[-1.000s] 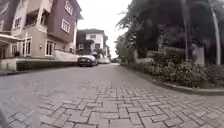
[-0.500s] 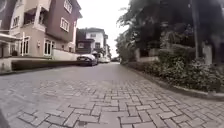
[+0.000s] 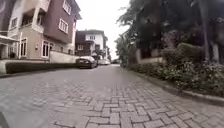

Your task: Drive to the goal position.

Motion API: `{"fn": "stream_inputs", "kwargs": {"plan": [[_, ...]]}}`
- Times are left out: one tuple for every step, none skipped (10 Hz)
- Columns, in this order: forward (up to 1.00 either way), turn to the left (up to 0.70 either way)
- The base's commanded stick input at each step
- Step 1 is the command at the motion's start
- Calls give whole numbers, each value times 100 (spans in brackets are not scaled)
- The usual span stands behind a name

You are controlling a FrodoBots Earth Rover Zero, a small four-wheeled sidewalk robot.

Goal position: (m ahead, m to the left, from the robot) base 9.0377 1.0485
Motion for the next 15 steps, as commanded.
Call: {"fn": "stream_inputs", "kwargs": {"plan": [[70,0],[70,0],[70,0],[70,0],[70,0],[70,0],[70,0],[70,0],[70,0],[70,0],[70,0],[70,0],[70,0],[70,0],[70,0]]}}
